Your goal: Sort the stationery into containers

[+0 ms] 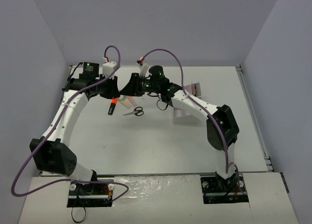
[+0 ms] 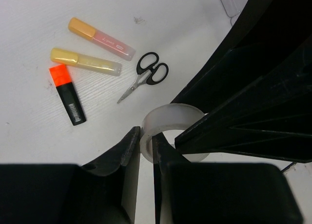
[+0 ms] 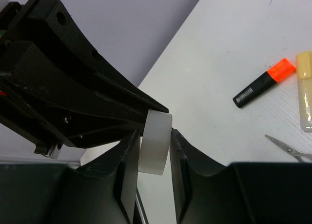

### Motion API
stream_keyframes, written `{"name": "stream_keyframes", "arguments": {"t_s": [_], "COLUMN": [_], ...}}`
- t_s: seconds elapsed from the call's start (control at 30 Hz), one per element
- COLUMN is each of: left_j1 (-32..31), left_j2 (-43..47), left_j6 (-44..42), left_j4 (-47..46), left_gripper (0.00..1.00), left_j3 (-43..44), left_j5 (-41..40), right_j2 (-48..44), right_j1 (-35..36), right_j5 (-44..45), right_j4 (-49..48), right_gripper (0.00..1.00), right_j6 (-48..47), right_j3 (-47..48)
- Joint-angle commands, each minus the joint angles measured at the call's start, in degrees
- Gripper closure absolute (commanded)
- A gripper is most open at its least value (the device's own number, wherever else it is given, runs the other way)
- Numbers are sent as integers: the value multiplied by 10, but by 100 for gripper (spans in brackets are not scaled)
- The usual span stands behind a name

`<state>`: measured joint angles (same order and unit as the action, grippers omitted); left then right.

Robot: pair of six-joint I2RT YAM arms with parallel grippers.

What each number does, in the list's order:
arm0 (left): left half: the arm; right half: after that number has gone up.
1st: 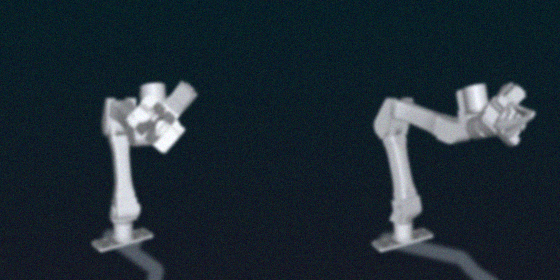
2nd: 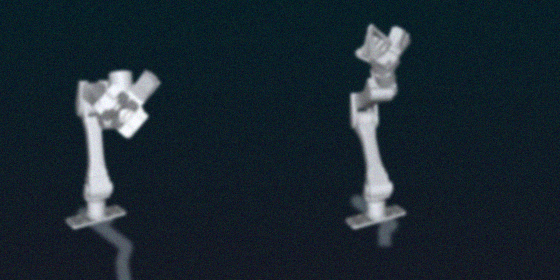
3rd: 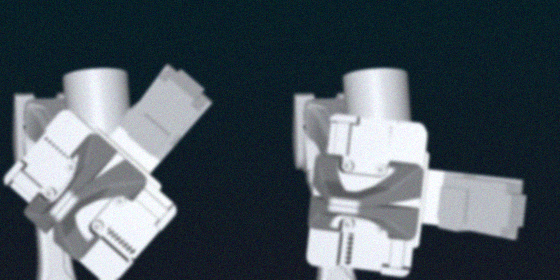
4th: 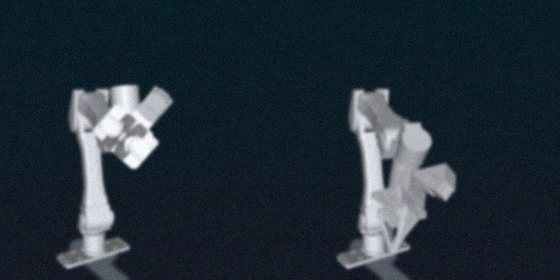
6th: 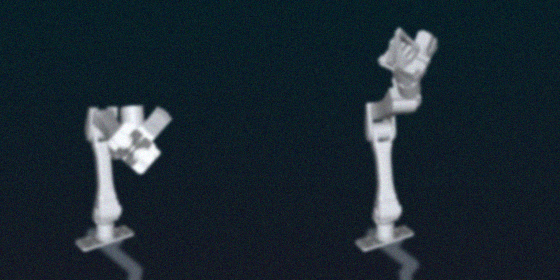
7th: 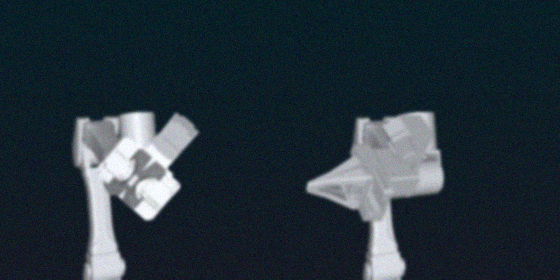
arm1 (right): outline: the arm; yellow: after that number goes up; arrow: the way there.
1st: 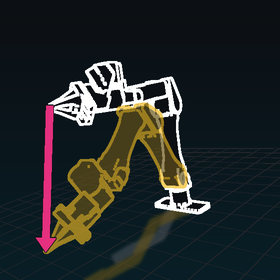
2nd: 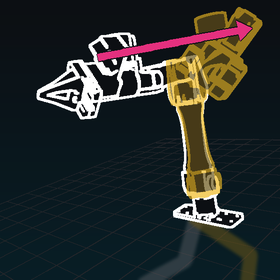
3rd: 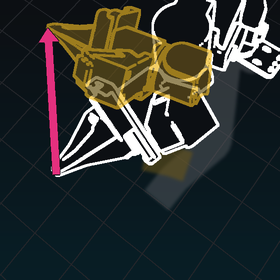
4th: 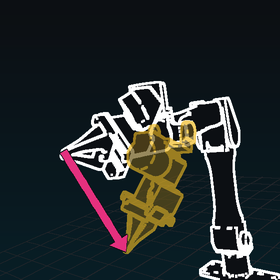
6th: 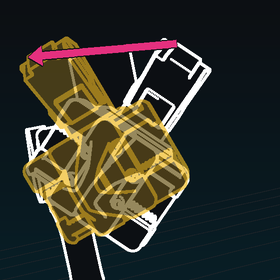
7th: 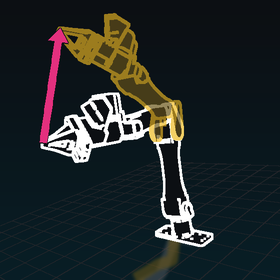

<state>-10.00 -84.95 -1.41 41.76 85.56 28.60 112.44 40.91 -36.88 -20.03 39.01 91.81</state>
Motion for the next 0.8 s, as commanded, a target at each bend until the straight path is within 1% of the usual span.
{"name": "stream_keyframes", "arguments": {"t_s": [0.0,0.07,0.13,0.2,0.23,0.3,0.33,0.47,0.53,0.63,0.67,0.77], "left_j1": [2,2,2,2,2,2,2,6,8,14,18,20], "left_j2": [16,14,12,10,9,8,9,15,15,17,17,17], "left_j6": [7,6,6,7,7,7,7,7,7,6,6,7], "left_j4": [-15,-13,-13,-12,-10,-7,-6,-1,4,5,5,4], "left_gripper": [100,100,100,95,72,18,3,3,3,3,3,3], "left_j3": [12,17,18,18,19,20,21,22,21,8,4,1], "left_j5": [5,3,2,-9,-17,-28,-32,-52,-70,-109,-115,-113], "right_j2": [-2,-2,-3,-10,-18,-35,-45,-112,-153,-197,-207,-231], "right_j1": [-3,-2,-4,-5,-8,-14,-19,-41,-47,-46,-48,-50], "right_j5": [-24,-28,-32,-33,-28,-7,17,180,273,454,500,546], "right_j4": [-59,-57,-54,-47,-38,-2,22,123,194,274,289,319], "right_gripper": [81,95,99,100,100,100,100,100,100,100,100,100], "right_j6": [12,12,11,7,-3,-24,-37,-110,-156,-194,-197,-196], "right_j3": [13,10,9,4,3,-1,-4,-40,-59,-104,-121,-159]}}
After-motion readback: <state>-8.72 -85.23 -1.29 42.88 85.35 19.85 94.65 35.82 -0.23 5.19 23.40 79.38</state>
